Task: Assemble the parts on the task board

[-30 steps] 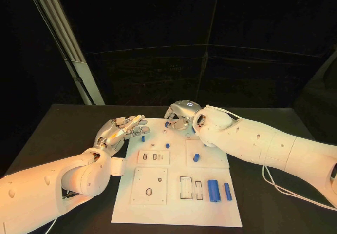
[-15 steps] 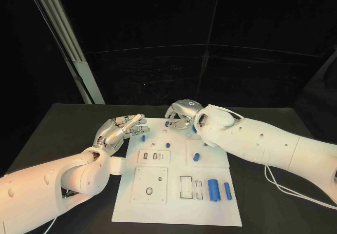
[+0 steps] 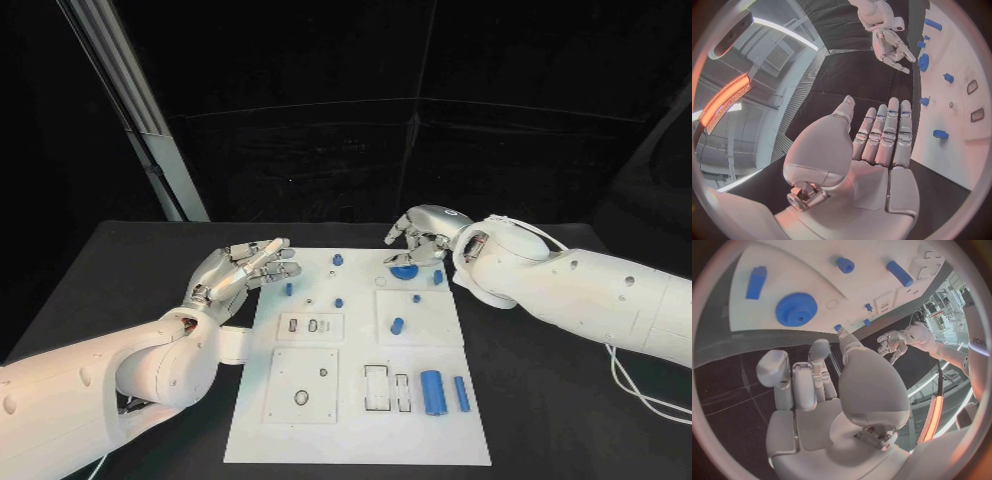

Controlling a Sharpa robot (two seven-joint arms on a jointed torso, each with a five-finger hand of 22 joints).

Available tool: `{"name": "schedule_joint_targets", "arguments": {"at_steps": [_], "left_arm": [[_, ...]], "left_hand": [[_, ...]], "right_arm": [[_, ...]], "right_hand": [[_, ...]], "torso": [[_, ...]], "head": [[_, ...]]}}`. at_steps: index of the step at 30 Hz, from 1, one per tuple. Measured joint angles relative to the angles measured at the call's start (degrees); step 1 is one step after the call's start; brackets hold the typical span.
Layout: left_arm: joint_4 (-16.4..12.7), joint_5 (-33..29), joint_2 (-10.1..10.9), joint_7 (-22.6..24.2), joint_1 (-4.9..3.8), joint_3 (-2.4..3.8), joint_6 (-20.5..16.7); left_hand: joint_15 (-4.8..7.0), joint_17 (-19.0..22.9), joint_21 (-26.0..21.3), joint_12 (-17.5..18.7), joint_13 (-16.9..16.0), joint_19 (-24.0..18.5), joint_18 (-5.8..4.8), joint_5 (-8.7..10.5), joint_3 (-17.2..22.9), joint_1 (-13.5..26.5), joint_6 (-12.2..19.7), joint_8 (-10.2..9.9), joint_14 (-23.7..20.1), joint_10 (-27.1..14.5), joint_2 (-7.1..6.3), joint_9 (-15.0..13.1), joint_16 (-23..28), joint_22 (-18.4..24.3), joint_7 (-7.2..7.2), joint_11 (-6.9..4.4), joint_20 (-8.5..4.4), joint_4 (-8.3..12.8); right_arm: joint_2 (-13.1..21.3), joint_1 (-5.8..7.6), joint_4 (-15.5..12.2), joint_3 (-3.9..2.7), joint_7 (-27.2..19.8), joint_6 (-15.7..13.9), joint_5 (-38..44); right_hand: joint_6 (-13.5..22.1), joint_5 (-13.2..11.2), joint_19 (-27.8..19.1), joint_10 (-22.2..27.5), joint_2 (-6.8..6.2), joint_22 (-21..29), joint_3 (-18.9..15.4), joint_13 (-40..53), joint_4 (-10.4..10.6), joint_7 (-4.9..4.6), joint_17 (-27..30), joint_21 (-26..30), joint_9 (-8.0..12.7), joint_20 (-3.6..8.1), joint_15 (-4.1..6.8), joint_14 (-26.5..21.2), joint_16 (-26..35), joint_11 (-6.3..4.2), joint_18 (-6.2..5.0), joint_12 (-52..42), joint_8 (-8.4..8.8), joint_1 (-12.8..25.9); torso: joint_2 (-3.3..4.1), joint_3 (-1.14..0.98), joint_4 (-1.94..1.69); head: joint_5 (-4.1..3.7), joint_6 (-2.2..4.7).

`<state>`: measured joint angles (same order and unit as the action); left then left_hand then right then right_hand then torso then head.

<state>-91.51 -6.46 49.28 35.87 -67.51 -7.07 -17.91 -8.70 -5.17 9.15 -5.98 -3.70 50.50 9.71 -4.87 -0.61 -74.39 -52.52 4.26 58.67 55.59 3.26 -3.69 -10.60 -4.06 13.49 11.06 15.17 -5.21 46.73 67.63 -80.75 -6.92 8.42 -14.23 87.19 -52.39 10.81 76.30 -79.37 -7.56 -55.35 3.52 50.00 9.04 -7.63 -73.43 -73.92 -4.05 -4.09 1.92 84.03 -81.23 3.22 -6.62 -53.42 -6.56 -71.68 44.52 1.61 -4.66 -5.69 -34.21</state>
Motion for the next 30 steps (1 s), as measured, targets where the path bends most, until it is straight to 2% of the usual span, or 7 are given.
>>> {"name": "schedule_joint_targets", "arguments": {"at_steps": [2, 5, 9, 13, 22, 25, 30], "left_arm": [[-0.03, 0.0, -0.01, 0.0, -0.01, 0.0, 0.0], [-0.05, 0.0, -0.09, -0.02, -0.01, 0.0, 0.01], [-0.08, 0.0, -0.22, -0.05, -0.01, 0.0, 0.04], [-0.04, 0.0, -0.28, -0.09, -0.01, 0.0, 0.06], [0.09, -0.01, -0.39, -0.17, -0.01, 0.0, 0.14], [0.15, -0.01, -0.4, -0.2, -0.01, 0.0, 0.17], [0.21, -0.01, -0.45, -0.26, -0.01, 0.0, 0.25]], "left_hand": [[0.0, 0.0, 0.0, 0.0, 0.0, 0.0, 0.0, 0.0, -0.17, 0.0, 0.0, 0.0, 0.0, 0.0, 0.0, 0.0, 0.22, 0.0, 0.0, 0.0, 0.0, 0.17], [0.0, 0.0, 0.0, 0.0, 0.0, 0.0, 0.0, 0.0, -0.16, 0.0, 0.0, 0.0, 0.0, 0.0, 0.0, 0.0, 0.22, 0.0, 0.0, 0.0, 0.0, 0.16], [0.0, 0.0, 0.0, 0.0, 0.0, 0.0, 0.0, 0.0, -0.16, 0.0, 0.0, 0.0, 0.0, 0.0, 0.0, 0.0, 0.22, -0.01, 0.0, 0.0, 0.0, 0.16], [0.0, -0.01, 0.0, 0.0, 0.0, 0.0, 0.0, 0.0, -0.16, 0.0, 0.0, 0.0, 0.0, 0.0, 0.0, 0.0, 0.22, -0.01, 0.0, 0.0, 0.0, 0.16], [0.0, -0.01, 0.0, 0.0, 0.0, 0.0, 0.0, 0.0, -0.16, 0.0, 0.0, 0.0, 0.0, 0.0, 0.0, 0.0, 0.22, -0.01, 0.0, 0.0, 0.0, 0.16], [0.0, -0.01, 0.0, 0.0, 0.0, 0.0, 0.0, 0.0, -0.16, 0.0, 0.0, 0.0, 0.0, 0.0, 0.0, 0.0, 0.22, -0.01, 0.0, 0.0, 0.0, 0.16], [0.0, -0.01, 0.0, 0.0, 0.0, 0.0, 0.0, 0.0, -0.16, 0.0, 0.0, 0.0, 0.0, 0.0, 0.0, 0.0, 0.22, -0.01, 0.0, 0.0, 0.0, 0.16]], "right_arm": [[0.65, 0.0, -0.2, 0.0, 0.94, 0.83, -0.64], [1.18, 0.0, -0.18, 0.0, 2.33, 2.18, -1.16], [1.24, 0.0, 0.48, 0.02, 3.63, 3.58, -1.29], [0.84, 0.0, 1.42, 0.02, 4.51, 4.59, -1.27], [-0.51, 0.0, 3.28, 0.03, 5.54, 6.43, -1.15], [-0.98, 0.0, 3.57, 0.03, 5.57, 6.98, -1.01], [-1.65, -0.01, 3.9, 0.03, 5.52, 7.75, -0.52]], "right_hand": [[0.98, 0.0, 0.53, 0.01, 0.29, -2.42, -2.34, 9.89, 2.34, -0.52, -1.29, -1.49, 0.0, -0.54, -0.44, 0.0, -1.48, 0.06, -0.01, -9.15, -0.63, -1.97], [2.0, 0.0, 0.92, -0.9, 0.09, -4.92, -4.45, 17.62, 5.18, -1.18, -1.53, -3.03, 0.0, -0.92, -0.5, -0.08, -2.82, 0.37, 0.0, -16.07, -1.21, -4.15], [2.99, 0.22, 1.43, -1.94, -0.14, -6.63, -5.17, 21.47, 6.66, -1.34, -1.52, -3.93, 0.07, -1.01, -0.82, -0.01, -3.43, 0.59, 0.88, -19.46, -1.41, -5.27], [3.39, 0.22, 1.64, -2.14, -0.23, -7.5, -5.38, 23.05, 6.88, -1.52, -1.52, -4.35, 0.07, -1.22, -0.91, -0.09, -3.77, 0.56, 0.88, -20.86, -1.65, -5.96], [3.8, 1.05, 2.05, -2.98, 0.57, -8.69, -5.22, 24.91, 7.03, -1.53, -1.51, -5.03, 0.07, -1.24, -0.9, -0.09, -4.14, 0.78, 0.87, -22.72, -1.92, -6.81], [3.8, 1.34, 2.55, -3.87, 0.6, -9.77, -5.22, 24.95, 7.03, -1.53, -1.51, -5.68, 0.07, -1.33, -0.9, -0.09, -4.69, 0.47, 0.87, -24.44, -2.48, -6.84], [3.49, 1.92, 2.55, -4.27, 1.12, -10.63, -5.22, 24.94, 7.03, -1.22, -1.51, -5.95, 0.0, -1.33, -0.9, -0.09, -4.96, 0.47, 0.87, -25.63, -2.91, -7.36]], "torso": [[-0.09, -0.02, 0.12], [-0.16, -0.03, 0.26], [-0.21, -0.06, 0.27], [-0.22, -0.03, 0.21], [-0.21, 0.07, 0.09], [-0.21, 0.08, 0.08], [-0.21, 0.11, 0.04]], "head": [[-0.09, 0.01], [-0.16, -0.07], [-0.47, -0.09], [-0.63, -0.09], [-0.64, -0.3], [-0.64, -0.43], [-0.62, -0.7]]}}
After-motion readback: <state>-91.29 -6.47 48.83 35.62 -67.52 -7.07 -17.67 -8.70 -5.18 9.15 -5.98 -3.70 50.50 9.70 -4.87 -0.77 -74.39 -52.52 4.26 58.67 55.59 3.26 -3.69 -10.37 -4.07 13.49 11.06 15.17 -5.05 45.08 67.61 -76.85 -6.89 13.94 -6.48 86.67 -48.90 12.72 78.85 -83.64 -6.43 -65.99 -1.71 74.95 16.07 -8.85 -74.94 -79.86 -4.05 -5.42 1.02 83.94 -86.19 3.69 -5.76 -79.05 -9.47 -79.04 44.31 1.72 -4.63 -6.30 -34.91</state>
